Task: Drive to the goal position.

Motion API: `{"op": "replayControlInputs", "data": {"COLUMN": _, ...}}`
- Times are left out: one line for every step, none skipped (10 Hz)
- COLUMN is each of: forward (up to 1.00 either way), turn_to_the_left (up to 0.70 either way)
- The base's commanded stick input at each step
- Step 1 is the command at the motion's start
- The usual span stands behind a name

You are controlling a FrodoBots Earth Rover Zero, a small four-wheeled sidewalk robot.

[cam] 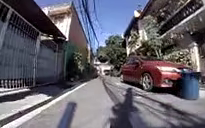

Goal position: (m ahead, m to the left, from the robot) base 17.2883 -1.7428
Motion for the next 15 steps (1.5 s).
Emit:
{"op": "replayControlInputs", "data": {"forward": 1.0, "turn_to_the_left": 0.03}}
{"op": "replayControlInputs", "data": {"forward": 1.0, "turn_to_the_left": -0.18}}
{"op": "replayControlInputs", "data": {"forward": 1.0, "turn_to_the_left": -0.3}}
{"op": "replayControlInputs", "data": {"forward": 1.0, "turn_to_the_left": -0.38}}
{"op": "replayControlInputs", "data": {"forward": 1.0, "turn_to_the_left": -0.37}}
{"op": "replayControlInputs", "data": {"forward": 1.0, "turn_to_the_left": -0.38}}
{"op": "replayControlInputs", "data": {"forward": 1.0, "turn_to_the_left": -0.4}}
{"op": "replayControlInputs", "data": {"forward": 1.0, "turn_to_the_left": -0.4}}
{"op": "replayControlInputs", "data": {"forward": 1.0, "turn_to_the_left": -0.4}}
{"op": "replayControlInputs", "data": {"forward": 1.0, "turn_to_the_left": 0.03}}
{"op": "replayControlInputs", "data": {"forward": 1.0, "turn_to_the_left": 0.07}}
{"op": "replayControlInputs", "data": {"forward": 1.0, "turn_to_the_left": 0.09}}
{"op": "replayControlInputs", "data": {"forward": 1.0, "turn_to_the_left": 0.12}}
{"op": "replayControlInputs", "data": {"forward": 1.0, "turn_to_the_left": 0.13}}
{"op": "replayControlInputs", "data": {"forward": 1.0, "turn_to_the_left": 0.1}}
